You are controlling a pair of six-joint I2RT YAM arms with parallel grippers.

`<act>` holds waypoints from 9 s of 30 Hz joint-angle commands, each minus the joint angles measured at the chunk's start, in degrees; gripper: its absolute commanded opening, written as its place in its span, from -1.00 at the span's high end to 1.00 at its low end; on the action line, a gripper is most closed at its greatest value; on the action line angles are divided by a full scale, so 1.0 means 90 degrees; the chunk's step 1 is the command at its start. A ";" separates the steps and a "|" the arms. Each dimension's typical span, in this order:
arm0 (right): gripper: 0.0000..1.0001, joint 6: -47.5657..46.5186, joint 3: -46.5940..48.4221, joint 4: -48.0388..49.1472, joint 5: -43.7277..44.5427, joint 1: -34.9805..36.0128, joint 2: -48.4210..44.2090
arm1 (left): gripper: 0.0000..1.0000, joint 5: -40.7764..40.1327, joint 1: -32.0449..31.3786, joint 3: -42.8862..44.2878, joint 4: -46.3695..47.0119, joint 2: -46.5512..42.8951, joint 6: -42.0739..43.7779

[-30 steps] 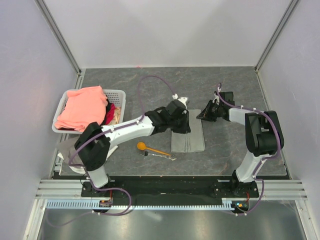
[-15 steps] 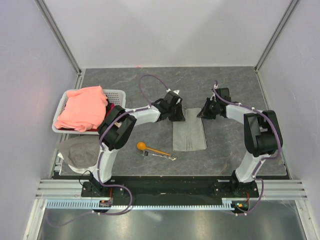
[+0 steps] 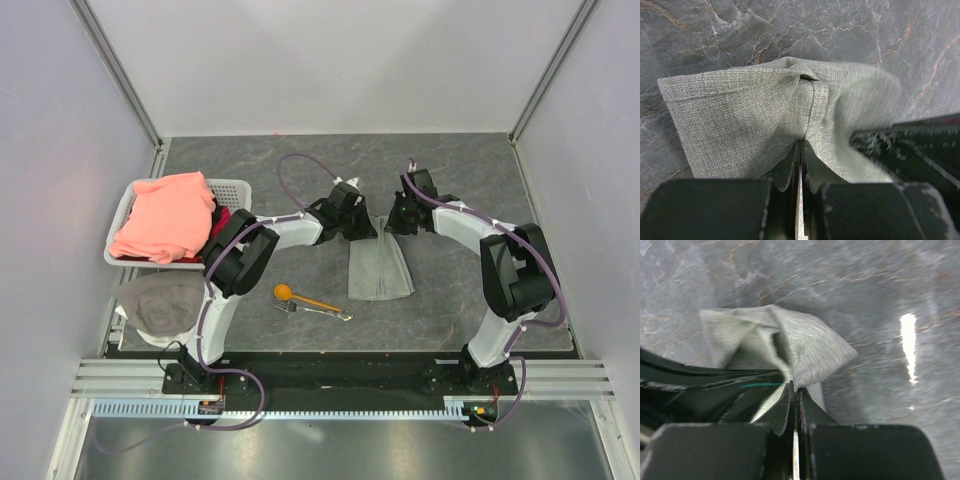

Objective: Fold the napkin into a case and place the utensils inside
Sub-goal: Fold the 2/3-rectangle-folded napkin at the center of the board, then smooth out the smaller rectangle-folded napkin at the center of the board, then grasp the top corner of the smaller rectangle folded napkin from the folded napkin.

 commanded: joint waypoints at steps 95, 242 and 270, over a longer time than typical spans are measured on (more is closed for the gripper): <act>0.91 0.4700 -0.0345 0.1226 0.1519 0.1485 0.0155 | 0.93 0.0615 0.0621 -0.1932 -0.0033 -0.1241 0.0530; 0.23 -0.0204 -0.2073 0.1292 -0.2279 0.0441 -0.1564 | 0.38 0.2178 0.2076 -0.0233 -0.1947 -0.1962 0.0998; -0.30 -0.1736 0.1215 0.0824 -0.1029 0.1632 0.0426 | 0.47 0.1747 0.2418 -0.2976 -0.1488 -0.4657 0.0002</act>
